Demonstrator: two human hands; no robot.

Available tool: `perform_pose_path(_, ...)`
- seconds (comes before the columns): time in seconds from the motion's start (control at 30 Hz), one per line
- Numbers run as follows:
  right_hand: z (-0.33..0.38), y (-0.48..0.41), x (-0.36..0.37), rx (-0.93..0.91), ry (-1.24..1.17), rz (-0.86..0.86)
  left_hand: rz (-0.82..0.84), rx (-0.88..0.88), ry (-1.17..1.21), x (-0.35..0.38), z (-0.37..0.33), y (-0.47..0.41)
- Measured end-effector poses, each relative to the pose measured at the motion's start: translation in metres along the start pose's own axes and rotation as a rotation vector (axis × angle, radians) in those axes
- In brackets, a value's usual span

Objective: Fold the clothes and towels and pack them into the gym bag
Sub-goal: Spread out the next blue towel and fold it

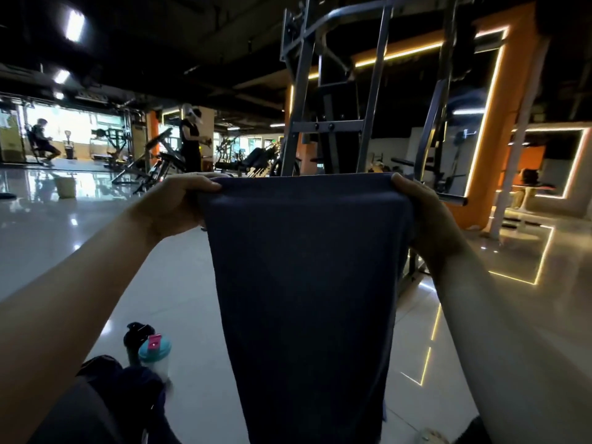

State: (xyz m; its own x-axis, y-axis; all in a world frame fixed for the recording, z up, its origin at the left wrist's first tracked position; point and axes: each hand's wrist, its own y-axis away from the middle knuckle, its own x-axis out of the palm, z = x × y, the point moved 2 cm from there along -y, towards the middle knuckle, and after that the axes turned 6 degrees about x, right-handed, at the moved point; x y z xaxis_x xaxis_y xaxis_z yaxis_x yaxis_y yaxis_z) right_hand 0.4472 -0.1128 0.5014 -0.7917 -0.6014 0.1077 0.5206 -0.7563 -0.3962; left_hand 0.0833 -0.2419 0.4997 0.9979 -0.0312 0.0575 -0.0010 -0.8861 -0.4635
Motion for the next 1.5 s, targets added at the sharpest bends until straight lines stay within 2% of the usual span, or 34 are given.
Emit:
perform_pose_path(0.17, 0.009, 0.0, -0.004, -0.016, 0.067, 0.043, -0.001, 0.048, 0.011, 0.0, -0.011, -0.003)
perform_pose_path(0.3, -0.01, -0.011, -0.016, 0.067, 0.196, -0.02, -0.178, -0.003, -0.164, -0.007, 0.01, -0.015)
perform_pose_path(0.4, -0.045, -0.025, -0.028, 0.169, 0.263, -0.166, -0.309, -0.12, -0.328, -0.02, 0.048, -0.025)
perform_pose_path(0.53, -0.112, -0.042, -0.043, 0.42, 0.409, -0.264, -0.431, -0.29, -0.479, -0.039, 0.118, -0.035)
perform_pose_path(0.63, -0.168, -0.052, -0.054, 0.534, 0.516, -0.307, -0.447, -0.398, -0.583, -0.051, 0.181, -0.04)
perform_pose_path(0.73, -0.227, -0.063, -0.067, 0.553, 0.619, -0.411, -0.465, -0.485, -0.659, -0.062, 0.239, -0.043)
perform_pose_path(0.83, -0.278, -0.073, -0.075, 0.617, 0.565, -0.464, -0.519, -0.525, -0.6, -0.067, 0.285, -0.044)
perform_pose_path(0.93, -0.315, -0.083, -0.077, 0.68, 0.417, -0.462, -0.585, -0.571, -0.434, -0.072, 0.322, -0.048)
perform_pose_path(1.1, -0.364, -0.114, -0.088, 0.693, 0.219, -0.541, -0.669, -0.575, -0.315, -0.089, 0.367, -0.063)
perform_pose_path(1.23, -0.391, -0.124, -0.097, 0.629, 0.189, -0.626, -0.723, -0.534, -0.308, -0.093, 0.392, -0.069)
perform_pose_path(1.33, -0.404, -0.113, -0.099, 0.594, 0.196, -0.617, -0.725, -0.501, -0.306, -0.097, 0.409, -0.061)
perform_pose_path(1.4, -0.414, -0.096, -0.1, 0.646, 0.184, -0.606, -0.723, -0.527, -0.276, -0.093, 0.419, -0.047)
perform_pose_path(1.5, -0.428, -0.062, -0.098, 0.746, 0.192, -0.635, -0.763, -0.635, -0.092, -0.084, 0.438, -0.014)
